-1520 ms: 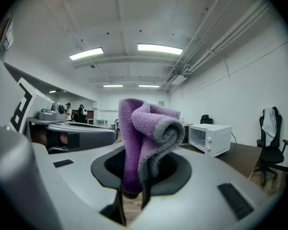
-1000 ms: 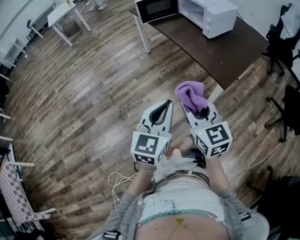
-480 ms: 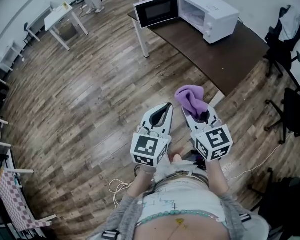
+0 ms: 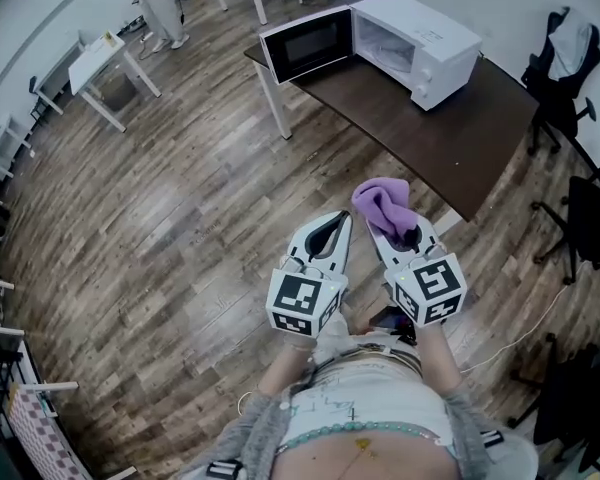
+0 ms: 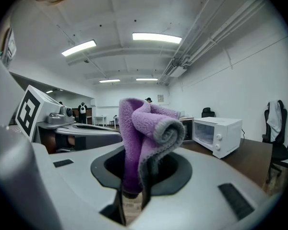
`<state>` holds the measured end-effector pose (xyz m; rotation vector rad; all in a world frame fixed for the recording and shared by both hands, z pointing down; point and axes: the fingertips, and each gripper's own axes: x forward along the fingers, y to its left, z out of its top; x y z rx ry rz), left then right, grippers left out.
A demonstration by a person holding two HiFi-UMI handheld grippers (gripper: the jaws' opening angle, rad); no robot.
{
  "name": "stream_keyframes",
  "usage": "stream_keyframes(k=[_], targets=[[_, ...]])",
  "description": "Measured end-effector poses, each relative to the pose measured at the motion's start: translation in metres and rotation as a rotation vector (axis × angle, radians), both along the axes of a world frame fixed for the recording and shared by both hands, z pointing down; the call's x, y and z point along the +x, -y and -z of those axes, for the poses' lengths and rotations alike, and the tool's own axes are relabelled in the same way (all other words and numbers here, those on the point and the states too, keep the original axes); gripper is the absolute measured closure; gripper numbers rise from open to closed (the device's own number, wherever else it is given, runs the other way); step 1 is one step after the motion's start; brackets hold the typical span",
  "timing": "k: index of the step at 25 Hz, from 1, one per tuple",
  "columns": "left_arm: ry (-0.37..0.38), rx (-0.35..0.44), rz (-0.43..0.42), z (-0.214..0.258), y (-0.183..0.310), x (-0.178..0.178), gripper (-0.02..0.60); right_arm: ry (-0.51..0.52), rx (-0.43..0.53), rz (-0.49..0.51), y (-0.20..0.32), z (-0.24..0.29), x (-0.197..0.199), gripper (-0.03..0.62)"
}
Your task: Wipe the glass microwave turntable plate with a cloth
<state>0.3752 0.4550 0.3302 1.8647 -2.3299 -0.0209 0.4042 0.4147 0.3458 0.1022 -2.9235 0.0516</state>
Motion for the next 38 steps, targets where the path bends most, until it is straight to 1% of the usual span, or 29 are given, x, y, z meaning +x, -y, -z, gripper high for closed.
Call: stream_keyframes(k=[5, 8, 15, 19, 23, 28, 33, 36, 38], targets=[[0.000, 0.002, -0.032, -0.003, -0.002, -0.048, 0.571, 0.002, -0.005, -0.045, -0.001, -0.005, -0.045, 0.490], [0.007, -0.006, -0.053, -0.006, -0.003, -0.070, 0.571, -0.003, -0.010, -0.064, -0.006, -0.010, -0.067, 0.490], [0.002, -0.026, -0.088, -0.014, -0.006, -0.094, 0.571, -0.033, -0.019, -0.087, -0.011, -0.017, -0.093, 0.490], [-0.018, -0.018, -0.076, -0.017, -0.007, -0.108, 0.571, -0.053, 0.001, -0.077, -0.012, -0.018, -0.108, 0.490], [-0.020, -0.007, -0.057, -0.015, -0.004, -0.125, 0.571, -0.057, 0.016, -0.068, -0.005, -0.016, -0.125, 0.490], [-0.031, -0.013, -0.039, -0.018, 0.014, -0.150, 0.571, -0.055, -0.006, -0.050, 0.016, -0.020, -0.151, 0.490], [-0.026, -0.030, -0.025, -0.018, 0.037, -0.178, 0.571, -0.054, -0.029, -0.025, 0.041, -0.021, -0.186, 0.490], [-0.030, -0.029, -0.023, -0.014, 0.058, -0.197, 0.571, -0.047, -0.033, -0.009, 0.059, -0.017, -0.206, 0.490], [-0.013, -0.032, -0.031, -0.011, 0.074, -0.206, 0.571, -0.037, -0.033, -0.015, 0.075, -0.013, -0.215, 0.490]])
